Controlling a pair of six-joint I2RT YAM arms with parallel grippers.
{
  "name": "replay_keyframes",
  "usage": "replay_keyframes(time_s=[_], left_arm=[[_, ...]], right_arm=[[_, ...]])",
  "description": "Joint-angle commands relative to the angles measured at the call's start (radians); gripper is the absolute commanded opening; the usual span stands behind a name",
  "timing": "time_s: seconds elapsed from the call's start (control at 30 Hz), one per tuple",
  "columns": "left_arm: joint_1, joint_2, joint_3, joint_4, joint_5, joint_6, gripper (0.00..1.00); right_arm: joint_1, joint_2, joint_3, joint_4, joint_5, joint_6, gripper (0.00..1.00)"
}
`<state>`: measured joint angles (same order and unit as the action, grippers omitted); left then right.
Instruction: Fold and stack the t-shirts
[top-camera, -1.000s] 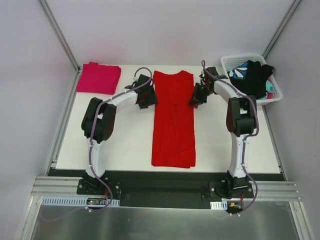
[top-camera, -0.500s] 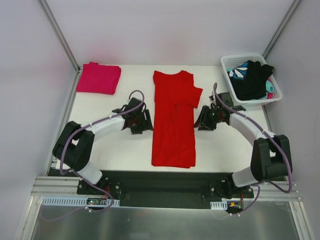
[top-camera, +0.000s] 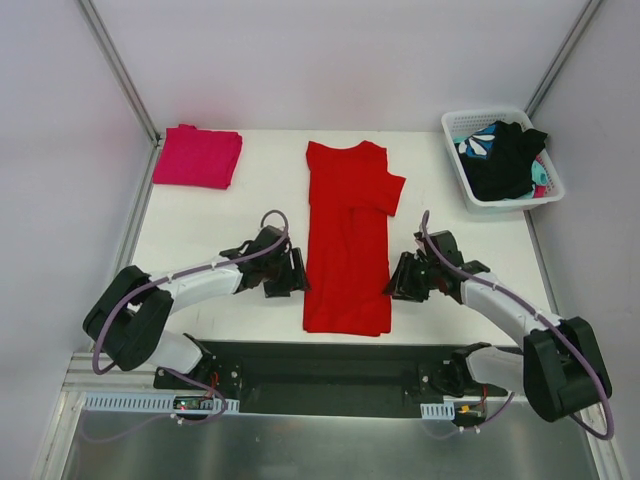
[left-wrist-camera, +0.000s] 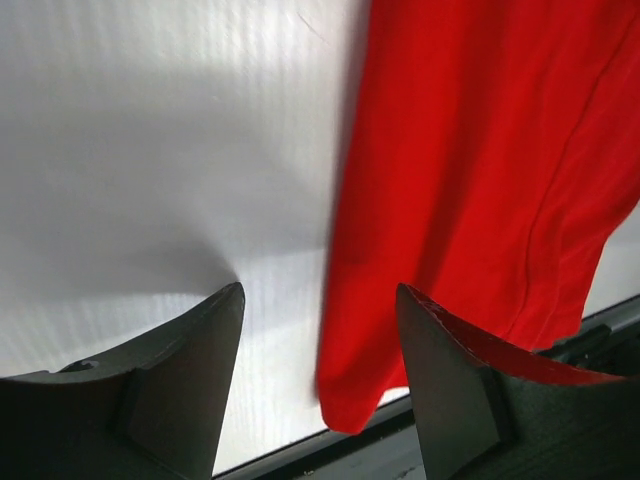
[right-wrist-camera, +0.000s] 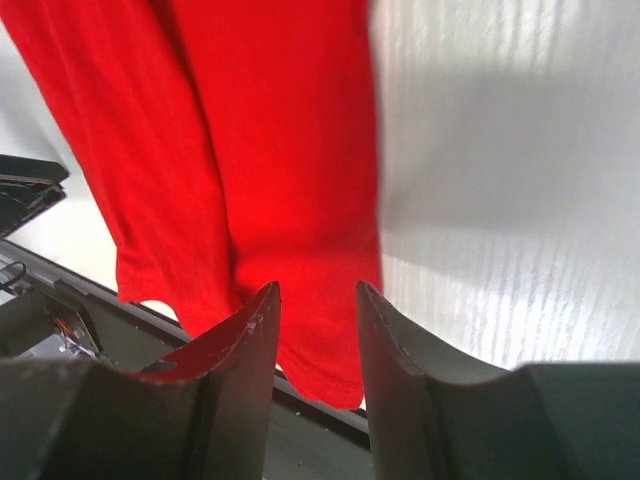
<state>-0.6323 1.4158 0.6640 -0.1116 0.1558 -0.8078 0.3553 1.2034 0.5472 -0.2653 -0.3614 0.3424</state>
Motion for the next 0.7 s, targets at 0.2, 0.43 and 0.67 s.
replay_keyframes(time_s=[0.2,0.43,0.67], left_arm=[[-0.150,-0.021,-0.014,0.024,-0.036,-0.109,0.62],[-0.196,-0.051,-0.043,0.018,-0.056,-0.146,0.62],[-0.228,-0.104,-0.072,-0.032,-0.078,-0.195,0.62]], right_arm=[[0.069,-0.237,-0.033,-0.132,0.104,0.021,0.39],[0.076,-0.347,-0.073,-0.210,0.147,0.026,0.40],[0.109,-0.334,-0.112,-0.187,0.173,0.063,0.39]])
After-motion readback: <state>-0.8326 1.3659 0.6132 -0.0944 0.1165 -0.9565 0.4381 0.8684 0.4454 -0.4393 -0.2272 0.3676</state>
